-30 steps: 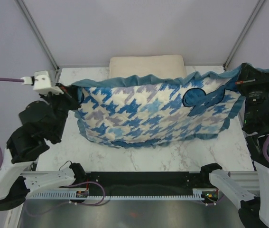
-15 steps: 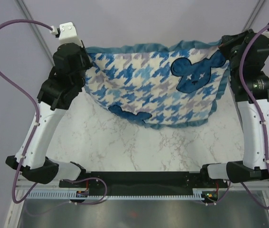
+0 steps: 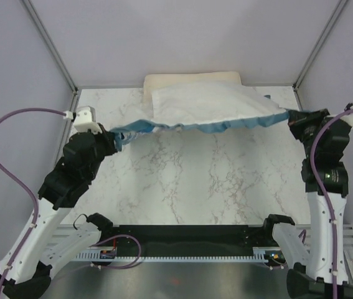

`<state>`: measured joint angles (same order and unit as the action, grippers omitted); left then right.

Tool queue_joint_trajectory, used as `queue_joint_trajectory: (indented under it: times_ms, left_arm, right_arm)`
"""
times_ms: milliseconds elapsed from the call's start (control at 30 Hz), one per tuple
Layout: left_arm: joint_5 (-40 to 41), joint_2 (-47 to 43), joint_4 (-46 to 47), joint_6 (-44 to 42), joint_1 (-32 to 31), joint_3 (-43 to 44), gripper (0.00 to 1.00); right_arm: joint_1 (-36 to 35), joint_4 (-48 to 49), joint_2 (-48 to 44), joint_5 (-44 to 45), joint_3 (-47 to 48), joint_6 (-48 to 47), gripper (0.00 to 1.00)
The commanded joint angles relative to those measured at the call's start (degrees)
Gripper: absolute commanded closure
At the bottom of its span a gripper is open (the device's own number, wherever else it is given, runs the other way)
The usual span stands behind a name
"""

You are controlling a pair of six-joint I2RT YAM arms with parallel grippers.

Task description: Put the pillow into the pillowcase

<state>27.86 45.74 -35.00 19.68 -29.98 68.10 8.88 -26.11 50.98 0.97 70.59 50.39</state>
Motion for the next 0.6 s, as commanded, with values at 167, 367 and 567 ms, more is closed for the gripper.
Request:
queue_joint_trajectory:
  times_ms: [167, 367, 567]
  left_arm:
    - [-12.4, -15.6, 3.8, 12.3, 0.3, -24.8, 0.91]
    - [-14.2, -17.7, 2.1, 15.1, 0.2, -31.3, 0.5]
    - [-10.6, -22.4, 1.6, 17.1, 0.2, -33.7, 0.32]
  right_arm:
    - [0.5, -7.2, -22.1, 9.0, -21.0, 0.2, 1.0]
    - [0.5, -16.5, -26.2, 17.8, -23.1, -0.6, 1.0]
    - [0.5, -21.3, -35.4, 26.8, -24.8, 0.4, 0.21]
